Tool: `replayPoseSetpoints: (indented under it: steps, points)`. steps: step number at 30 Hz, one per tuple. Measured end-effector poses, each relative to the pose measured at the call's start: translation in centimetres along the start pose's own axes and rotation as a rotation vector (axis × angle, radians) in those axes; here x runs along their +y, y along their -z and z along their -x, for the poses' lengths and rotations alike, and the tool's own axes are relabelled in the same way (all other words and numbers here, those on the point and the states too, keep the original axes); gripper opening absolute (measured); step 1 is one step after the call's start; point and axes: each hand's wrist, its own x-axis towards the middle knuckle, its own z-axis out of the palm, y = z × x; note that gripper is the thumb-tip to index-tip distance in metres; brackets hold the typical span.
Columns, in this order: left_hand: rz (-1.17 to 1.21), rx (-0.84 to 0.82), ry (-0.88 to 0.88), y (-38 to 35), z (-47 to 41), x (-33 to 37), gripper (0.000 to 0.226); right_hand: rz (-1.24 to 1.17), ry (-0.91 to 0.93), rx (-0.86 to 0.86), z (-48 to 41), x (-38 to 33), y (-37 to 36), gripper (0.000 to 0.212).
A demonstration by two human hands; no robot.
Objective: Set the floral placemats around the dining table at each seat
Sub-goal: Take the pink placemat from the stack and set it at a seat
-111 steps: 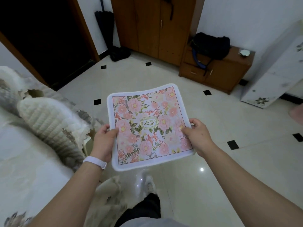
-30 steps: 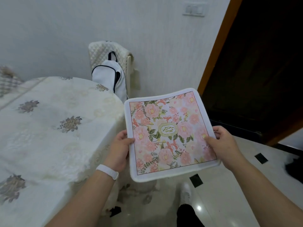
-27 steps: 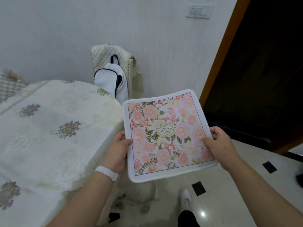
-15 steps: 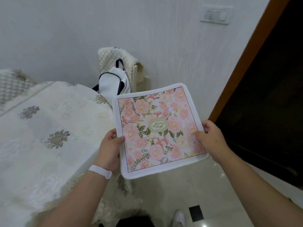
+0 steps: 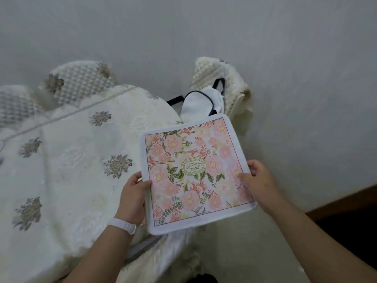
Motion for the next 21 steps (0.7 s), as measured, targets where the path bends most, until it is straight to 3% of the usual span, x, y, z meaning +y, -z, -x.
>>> replayPoseSetpoints:
  steps: [12, 21]
  points:
    - [0.234, 0.196, 0.004, 4.6, -6.9, 2.4, 0.025, 0.144, 0.087, -0.217, -9.5, -8.3, -9.1, 0.019]
    - [0.425, 0.564, 0.033, 9.4, -6.6, -0.1, 0.026, 0.342, 0.183, -0.566, -15.6, -11.0, -20.7, 0.017]
